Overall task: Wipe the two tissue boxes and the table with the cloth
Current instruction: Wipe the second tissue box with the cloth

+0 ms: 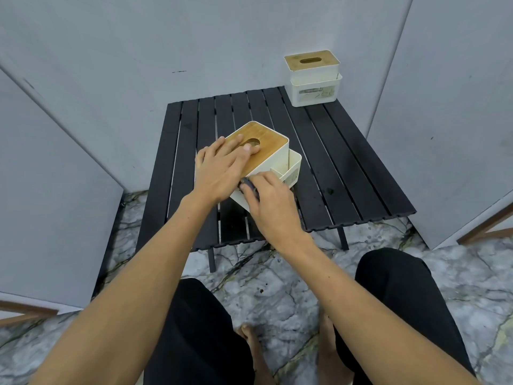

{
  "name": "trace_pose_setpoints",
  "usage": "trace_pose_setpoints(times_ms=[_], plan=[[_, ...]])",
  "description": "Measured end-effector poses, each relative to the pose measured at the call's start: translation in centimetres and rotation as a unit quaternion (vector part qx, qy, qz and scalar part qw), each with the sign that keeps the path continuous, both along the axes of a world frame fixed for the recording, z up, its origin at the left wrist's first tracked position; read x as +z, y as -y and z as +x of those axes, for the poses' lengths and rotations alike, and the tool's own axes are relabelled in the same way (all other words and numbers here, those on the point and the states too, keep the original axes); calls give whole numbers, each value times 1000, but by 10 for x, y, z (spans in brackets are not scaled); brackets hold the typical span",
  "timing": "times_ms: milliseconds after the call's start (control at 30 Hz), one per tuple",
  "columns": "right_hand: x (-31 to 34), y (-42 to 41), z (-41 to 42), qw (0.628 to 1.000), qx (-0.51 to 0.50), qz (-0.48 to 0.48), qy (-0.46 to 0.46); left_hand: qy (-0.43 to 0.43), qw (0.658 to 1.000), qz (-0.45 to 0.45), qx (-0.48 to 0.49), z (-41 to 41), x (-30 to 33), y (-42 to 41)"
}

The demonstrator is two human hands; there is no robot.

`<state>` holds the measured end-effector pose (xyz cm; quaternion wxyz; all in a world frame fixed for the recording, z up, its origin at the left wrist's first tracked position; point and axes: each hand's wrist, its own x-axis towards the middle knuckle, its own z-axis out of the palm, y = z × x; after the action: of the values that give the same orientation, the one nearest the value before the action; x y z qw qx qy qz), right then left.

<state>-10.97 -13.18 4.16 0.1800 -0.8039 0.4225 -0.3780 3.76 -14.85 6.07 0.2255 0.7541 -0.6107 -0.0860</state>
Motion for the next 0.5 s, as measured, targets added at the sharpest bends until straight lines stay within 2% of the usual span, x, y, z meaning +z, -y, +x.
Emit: trace_pose_setpoints(times_ms=[133, 267, 333, 433, 500], plan=[[8, 10, -26, 994, 88, 49, 49, -15, 1000, 5, 1, -1, 2, 0], [21, 32, -46, 996, 41, 9, 84, -23, 1000, 2, -5, -1, 3, 0], [21, 45, -47, 998, 9, 26, 62, -25, 1000, 2, -3, -1, 3, 0], [15, 51, -37, 996, -21, 82, -26, -27, 1000, 4, -5, -1, 3, 0], [12, 41, -27, 995, -25, 83, -40, -26, 1000, 3, -3, -1, 2, 0]])
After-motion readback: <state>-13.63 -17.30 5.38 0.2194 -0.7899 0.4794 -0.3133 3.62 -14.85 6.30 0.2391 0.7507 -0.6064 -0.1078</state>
